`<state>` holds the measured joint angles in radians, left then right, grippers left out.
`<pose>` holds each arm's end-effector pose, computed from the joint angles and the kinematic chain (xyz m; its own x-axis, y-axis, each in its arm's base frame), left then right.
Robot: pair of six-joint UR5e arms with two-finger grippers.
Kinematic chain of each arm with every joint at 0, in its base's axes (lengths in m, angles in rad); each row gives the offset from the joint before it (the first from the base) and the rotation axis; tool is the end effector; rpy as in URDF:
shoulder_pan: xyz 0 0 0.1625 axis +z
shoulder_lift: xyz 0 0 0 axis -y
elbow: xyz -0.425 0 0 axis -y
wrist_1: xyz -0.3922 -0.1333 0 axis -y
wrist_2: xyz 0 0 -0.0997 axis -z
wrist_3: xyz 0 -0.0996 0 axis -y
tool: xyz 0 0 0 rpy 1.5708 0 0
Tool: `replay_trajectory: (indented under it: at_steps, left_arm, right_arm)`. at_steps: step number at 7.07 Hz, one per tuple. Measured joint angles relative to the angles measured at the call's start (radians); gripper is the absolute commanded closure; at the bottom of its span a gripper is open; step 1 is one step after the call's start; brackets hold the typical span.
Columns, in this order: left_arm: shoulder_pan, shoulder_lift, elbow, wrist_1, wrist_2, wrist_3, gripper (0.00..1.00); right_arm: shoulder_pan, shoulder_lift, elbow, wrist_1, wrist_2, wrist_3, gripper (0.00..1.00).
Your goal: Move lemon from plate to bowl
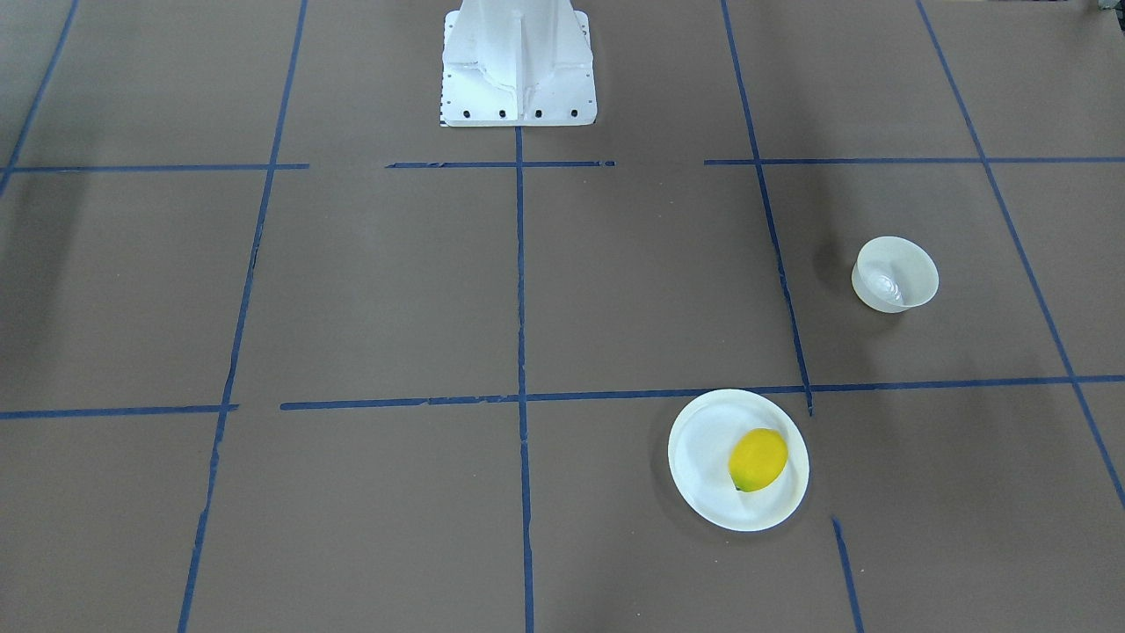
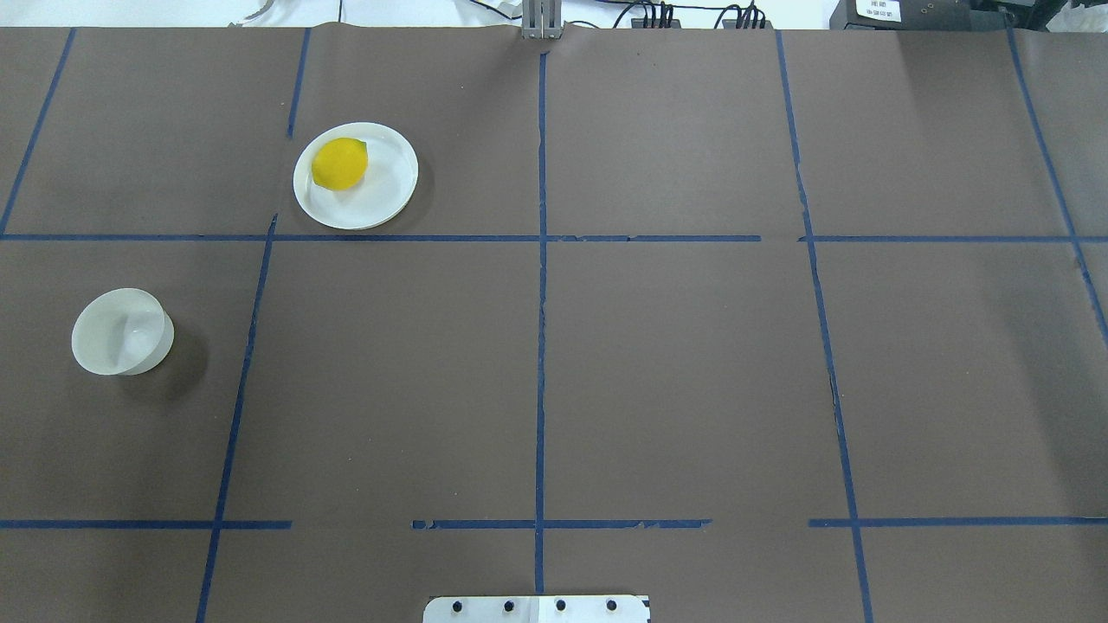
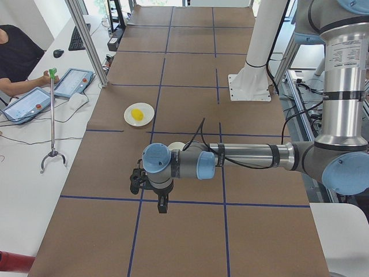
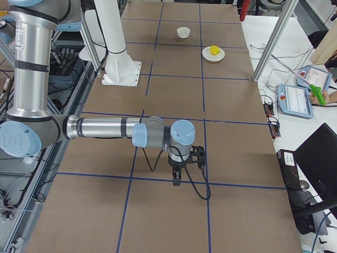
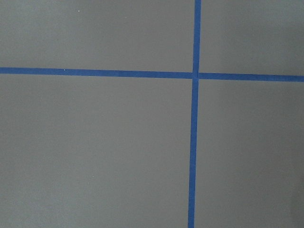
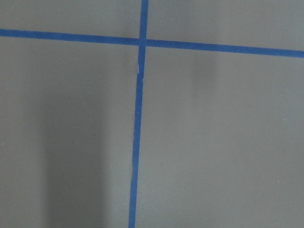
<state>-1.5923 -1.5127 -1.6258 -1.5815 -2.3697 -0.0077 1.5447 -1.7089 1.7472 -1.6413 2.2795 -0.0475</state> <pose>-0.0720 -0.4663 0.6567 0.6973 -0.0172 -0.7166 0.0269 0.9996 0.0021 0.0572 -0.4323 0.6472 0.7574 -0.0463 0.6513 0.0621 0.9981 -0.0013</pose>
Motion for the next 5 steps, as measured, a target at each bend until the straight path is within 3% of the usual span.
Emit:
replay_trajectory:
  at_steps: [5]
  left_arm:
    - [0.051, -0.071, -0.013, -0.011, 0.002, -0.011, 0.00]
  right_arm:
    - [0.000, 0.000, 0.000, 0.000, 0.000, 0.000, 0.00]
